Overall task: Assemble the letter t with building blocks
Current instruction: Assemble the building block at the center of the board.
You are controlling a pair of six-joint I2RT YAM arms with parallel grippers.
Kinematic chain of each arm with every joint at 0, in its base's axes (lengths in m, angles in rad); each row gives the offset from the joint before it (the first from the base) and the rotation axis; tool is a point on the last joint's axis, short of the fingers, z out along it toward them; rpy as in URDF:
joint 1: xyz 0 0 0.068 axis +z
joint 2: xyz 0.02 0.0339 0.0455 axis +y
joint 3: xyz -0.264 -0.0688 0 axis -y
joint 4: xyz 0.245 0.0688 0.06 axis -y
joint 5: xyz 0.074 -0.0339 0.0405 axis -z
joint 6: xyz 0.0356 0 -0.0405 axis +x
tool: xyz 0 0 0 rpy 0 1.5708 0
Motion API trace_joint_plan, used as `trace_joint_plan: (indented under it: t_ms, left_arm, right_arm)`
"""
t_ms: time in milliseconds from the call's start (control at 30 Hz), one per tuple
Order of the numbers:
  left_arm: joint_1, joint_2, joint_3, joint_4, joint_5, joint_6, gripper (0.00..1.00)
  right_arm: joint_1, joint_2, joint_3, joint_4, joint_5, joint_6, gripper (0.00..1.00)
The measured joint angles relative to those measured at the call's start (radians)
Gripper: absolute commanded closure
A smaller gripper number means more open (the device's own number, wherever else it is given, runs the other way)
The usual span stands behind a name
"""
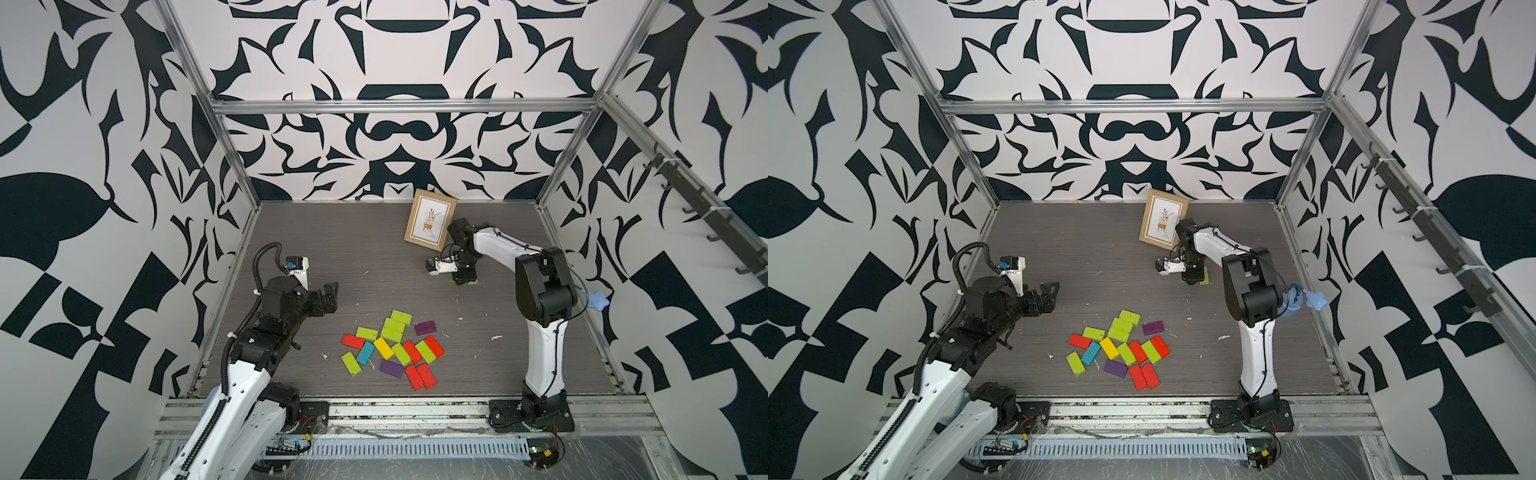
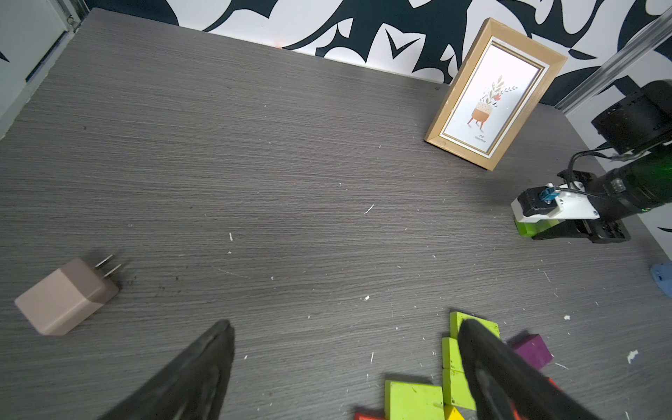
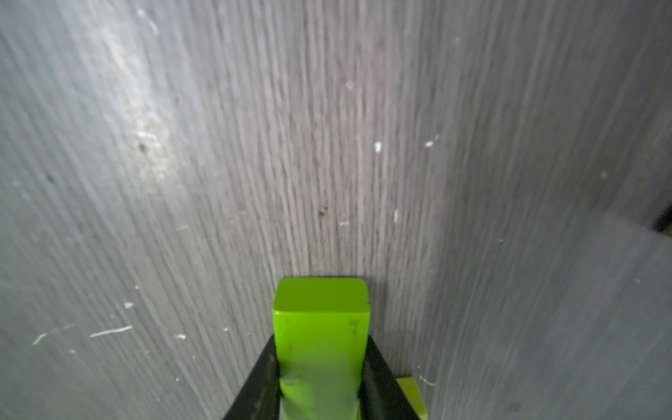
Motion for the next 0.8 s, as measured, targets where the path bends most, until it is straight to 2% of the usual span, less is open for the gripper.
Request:
trace_joint_plan:
  t_ms: [400,600,800]
  left_arm:
    - [0.000,0.000,0.000,0.000,0.000,0.000,0.00]
    - [0.000,0.000,0.000,0.000,0.000,0.000,0.00]
    - [0.000,-0.006,0.000,-0.003,-0.003,0.000,0.00]
  right_arm:
    - [0.001,-0.036,0.000,0.000,-0.032,0.023,0.56]
    - [0.021,-0.142,-0.001,0.000,-0.054,0.026,0.56]
    - [0.094,-0.285,-0.067,0.018,-0.072,0.028,0.56]
